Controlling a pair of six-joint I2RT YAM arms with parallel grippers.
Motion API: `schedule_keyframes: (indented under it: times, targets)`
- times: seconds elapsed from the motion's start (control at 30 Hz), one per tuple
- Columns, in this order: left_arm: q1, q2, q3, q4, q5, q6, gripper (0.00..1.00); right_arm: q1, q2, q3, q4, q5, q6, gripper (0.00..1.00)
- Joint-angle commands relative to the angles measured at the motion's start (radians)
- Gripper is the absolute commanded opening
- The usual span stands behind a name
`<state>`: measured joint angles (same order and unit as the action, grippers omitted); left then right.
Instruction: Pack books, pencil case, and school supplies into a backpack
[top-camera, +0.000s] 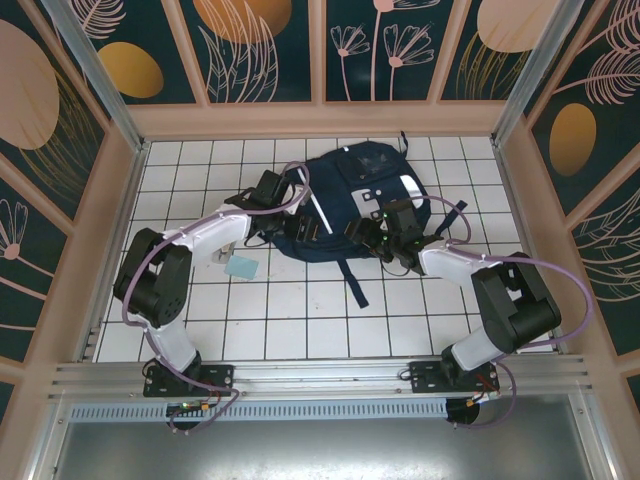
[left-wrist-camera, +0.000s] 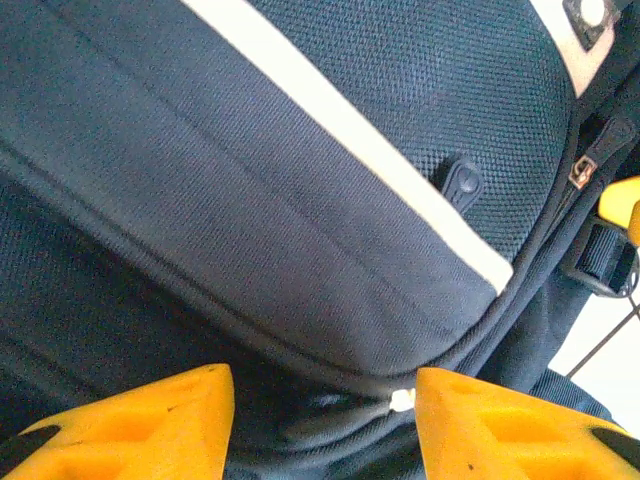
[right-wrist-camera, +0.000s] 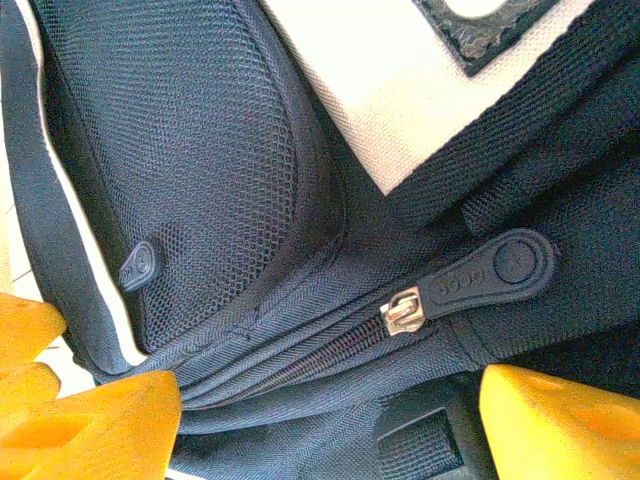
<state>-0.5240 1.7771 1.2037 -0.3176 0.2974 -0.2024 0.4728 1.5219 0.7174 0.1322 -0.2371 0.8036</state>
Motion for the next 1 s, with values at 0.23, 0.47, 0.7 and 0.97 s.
schedule_keyframes:
  times: [0.23, 0.47, 0.7, 0.97]
  targets:
    - [-0.008, 0.034, 0.007, 0.022, 0.104, -0.030, 0.47, -0.002, -0.019, -0.007, 0.020, -0.004, 0.013, 0.79]
    - [-0.069, 0.050, 0.009, -0.073, 0.044, -0.011, 0.45, -0.002, -0.017, -0.016, 0.026, -0.001, 0.016, 0.79]
    - [-0.095, 0.028, 0.001, -0.144, -0.109, -0.011, 0.43, 0.000, -0.009, -0.015, 0.038, -0.010, 0.021, 0.79]
    - [-0.151, 0.108, 0.073, -0.242, -0.339, 0.039, 0.42, 0.000, -0.016, -0.019, 0.035, -0.006, 0.022, 0.79]
